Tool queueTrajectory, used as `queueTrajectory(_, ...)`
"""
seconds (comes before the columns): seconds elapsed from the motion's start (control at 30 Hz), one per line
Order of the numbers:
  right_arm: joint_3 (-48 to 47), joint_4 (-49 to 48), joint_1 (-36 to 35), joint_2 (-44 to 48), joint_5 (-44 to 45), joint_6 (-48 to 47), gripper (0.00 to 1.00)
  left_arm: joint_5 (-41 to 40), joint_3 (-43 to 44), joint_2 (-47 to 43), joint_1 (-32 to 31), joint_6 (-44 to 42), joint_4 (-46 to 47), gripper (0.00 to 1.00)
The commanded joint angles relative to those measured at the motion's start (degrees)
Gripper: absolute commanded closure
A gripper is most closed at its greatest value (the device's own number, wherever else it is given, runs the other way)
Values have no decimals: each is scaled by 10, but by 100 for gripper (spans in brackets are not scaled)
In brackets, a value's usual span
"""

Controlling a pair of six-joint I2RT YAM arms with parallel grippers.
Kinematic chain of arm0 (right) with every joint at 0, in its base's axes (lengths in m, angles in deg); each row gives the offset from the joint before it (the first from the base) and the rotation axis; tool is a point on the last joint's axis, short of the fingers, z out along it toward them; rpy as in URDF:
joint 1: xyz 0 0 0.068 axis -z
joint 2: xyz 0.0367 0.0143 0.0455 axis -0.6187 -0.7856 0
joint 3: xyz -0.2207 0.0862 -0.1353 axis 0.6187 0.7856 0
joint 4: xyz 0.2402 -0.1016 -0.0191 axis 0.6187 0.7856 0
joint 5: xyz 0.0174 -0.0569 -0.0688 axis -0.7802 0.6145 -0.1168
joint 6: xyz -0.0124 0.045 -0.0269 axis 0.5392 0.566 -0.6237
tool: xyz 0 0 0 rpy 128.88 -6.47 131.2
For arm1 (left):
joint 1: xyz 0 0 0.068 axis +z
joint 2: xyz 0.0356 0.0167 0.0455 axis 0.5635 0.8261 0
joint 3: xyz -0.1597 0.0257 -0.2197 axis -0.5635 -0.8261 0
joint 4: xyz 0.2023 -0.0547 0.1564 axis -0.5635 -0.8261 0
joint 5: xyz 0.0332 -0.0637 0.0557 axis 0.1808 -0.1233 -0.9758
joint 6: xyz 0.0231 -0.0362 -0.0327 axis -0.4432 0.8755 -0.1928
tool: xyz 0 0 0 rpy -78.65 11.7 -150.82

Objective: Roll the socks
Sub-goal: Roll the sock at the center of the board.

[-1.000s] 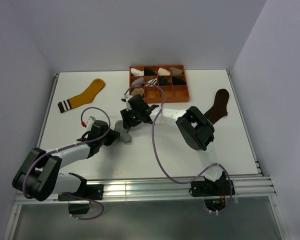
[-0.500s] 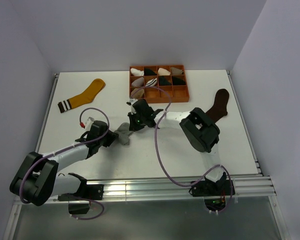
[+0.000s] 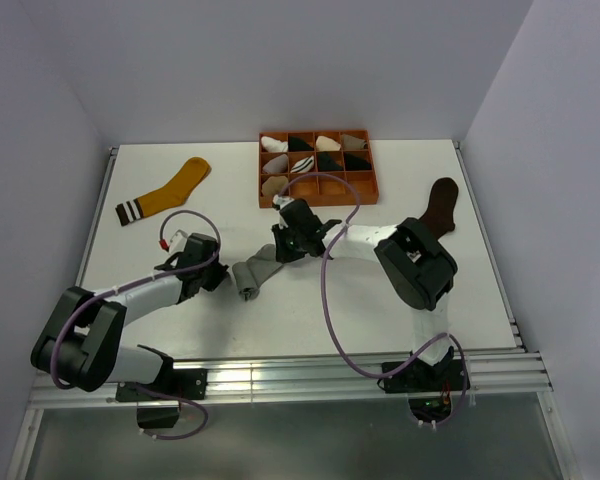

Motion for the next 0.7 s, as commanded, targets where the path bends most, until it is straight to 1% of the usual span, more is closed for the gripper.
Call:
queueTrajectory(0.0, 4, 19, 4, 1, 21, 2, 73, 3, -9, 20, 0, -23, -49, 100)
queueTrajectory(0.03, 6, 19, 4, 8, 21, 4, 66, 4, -8, 18, 0, -24, -50, 100)
queueTrajectory(0.1, 10, 23, 4, 36, 28, 10, 61, 3, -5, 12, 0, -24, -53, 100)
queueTrajectory(0.13, 11, 27, 4, 47, 33, 10, 56, 0, -6, 10, 0, -25, -57, 100)
queueTrajectory(0.23, 6, 47, 2, 94, 64, 20, 51, 2, -5, 2, 0, -26, -61, 100)
queueTrajectory(0.27, 4, 50, 0, 115, 70, 22, 50, 3, -4, -1, 0, -26, -61, 100)
queueTrajectory(0.4, 0, 58, -27, 150, 70, 46, 48, -1, 1, -4, 1, -31, -66, 100)
queueTrajectory(0.43, -3, 56, -48, 154, 70, 52, 47, -1, 2, -5, 1, -34, -66, 100)
queueTrajectory(0.53, -20, 71, -83, 136, 72, 75, 45, 1, 2, -9, 9, -40, -66, 100)
queueTrajectory(0.57, -34, 74, -104, 118, 86, 83, 45, 1, 2, -13, 12, -42, -67, 100)
queueTrajectory(0.67, -62, 82, -134, 81, 101, 89, 44, 1, 1, -29, 24, -51, -76, 100)
